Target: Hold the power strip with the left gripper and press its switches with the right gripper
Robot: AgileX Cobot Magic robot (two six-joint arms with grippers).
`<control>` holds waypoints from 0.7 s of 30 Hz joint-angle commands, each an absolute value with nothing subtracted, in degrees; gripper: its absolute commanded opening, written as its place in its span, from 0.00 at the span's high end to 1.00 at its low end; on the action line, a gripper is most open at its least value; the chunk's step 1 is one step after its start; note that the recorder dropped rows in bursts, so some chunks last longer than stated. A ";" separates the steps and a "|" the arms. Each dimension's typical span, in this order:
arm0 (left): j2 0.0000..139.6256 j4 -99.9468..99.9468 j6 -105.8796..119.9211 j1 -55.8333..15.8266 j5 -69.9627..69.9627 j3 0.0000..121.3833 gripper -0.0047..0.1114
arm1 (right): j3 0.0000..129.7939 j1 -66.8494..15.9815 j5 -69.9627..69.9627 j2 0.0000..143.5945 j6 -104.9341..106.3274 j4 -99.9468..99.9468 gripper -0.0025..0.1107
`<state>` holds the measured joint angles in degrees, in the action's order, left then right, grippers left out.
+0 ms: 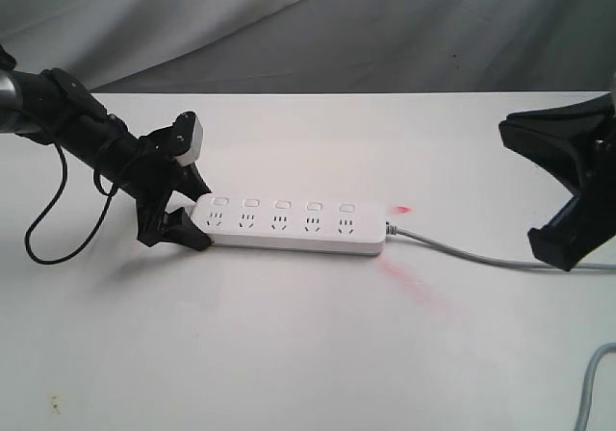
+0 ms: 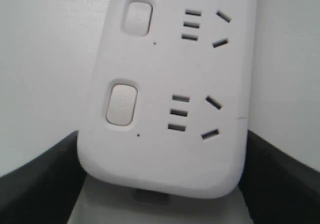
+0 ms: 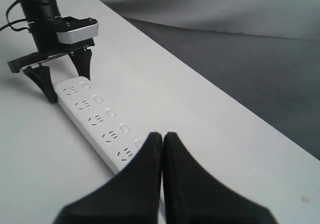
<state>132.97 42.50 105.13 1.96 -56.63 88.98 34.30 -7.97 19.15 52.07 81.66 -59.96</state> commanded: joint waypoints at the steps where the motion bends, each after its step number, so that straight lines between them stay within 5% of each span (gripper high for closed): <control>1: 134.68 39.69 103.94 1.77 -56.95 88.00 0.41 | 33.99 -8.05 15.10 51.64 81.59 -61.00 0.98; 8: 134.68 39.69 103.94 1.77 -56.95 88.00 0.41 | 33.12 -8.05 9.43 43.61 81.38 -61.00 0.98; 14: 134.68 39.69 103.94 1.77 -56.95 88.00 0.41 | 17.61 -7.80 -2.21 24.39 80.57 -64.22 0.98; 21: 134.68 39.69 103.94 1.77 -56.95 88.00 0.41 | 8.47 1.35 0.91 12.16 80.43 -68.49 0.98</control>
<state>132.97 42.50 105.13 1.96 -56.63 88.98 8.92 0.38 0.00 13.00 80.87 -68.03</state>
